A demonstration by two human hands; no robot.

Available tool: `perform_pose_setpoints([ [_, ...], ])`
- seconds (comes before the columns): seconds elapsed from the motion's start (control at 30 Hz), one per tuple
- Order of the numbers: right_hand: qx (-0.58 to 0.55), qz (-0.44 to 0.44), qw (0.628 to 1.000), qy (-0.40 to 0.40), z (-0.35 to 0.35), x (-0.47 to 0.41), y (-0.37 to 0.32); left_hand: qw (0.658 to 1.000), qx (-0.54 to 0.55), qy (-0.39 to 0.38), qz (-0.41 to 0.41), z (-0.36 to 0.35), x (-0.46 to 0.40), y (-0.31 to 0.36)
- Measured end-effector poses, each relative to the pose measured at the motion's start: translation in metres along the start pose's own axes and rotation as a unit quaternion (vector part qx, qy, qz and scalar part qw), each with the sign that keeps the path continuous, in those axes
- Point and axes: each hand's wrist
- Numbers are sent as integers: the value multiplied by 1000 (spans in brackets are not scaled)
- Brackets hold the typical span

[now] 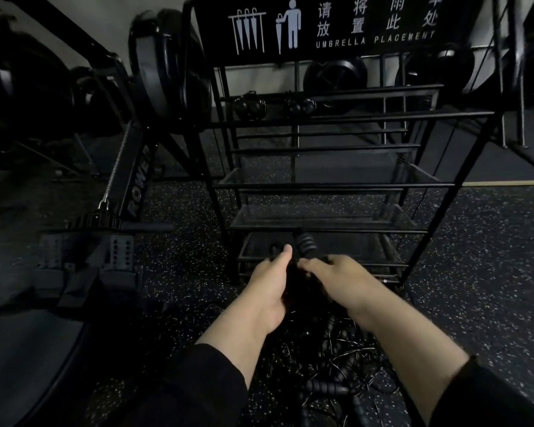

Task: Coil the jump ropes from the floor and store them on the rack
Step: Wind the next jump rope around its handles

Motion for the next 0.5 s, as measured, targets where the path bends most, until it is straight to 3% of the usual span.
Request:
perform_pose_setpoints([
  [0.1,-63,0,997,-49,-6,17,1,999,24,-3,-32,2,17,6],
  [0.23,-227,-85,962,-126,0,35,-5,996,34,-7,-84,8,30,12],
  [0.37,-251,-82,956,-132,7,47,-9,991,70,-50,-105,12,42,17],
  [0.5,-248,-71,955,-149,6,52,-11,990,90,-99,-47,21,48,25],
])
Point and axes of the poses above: each hand's wrist, its own x-axis away from the middle knuckle, its own z-axis out of the back of the hand, y = z × x, and after that the axes turned 13 degrees about y, right-handed
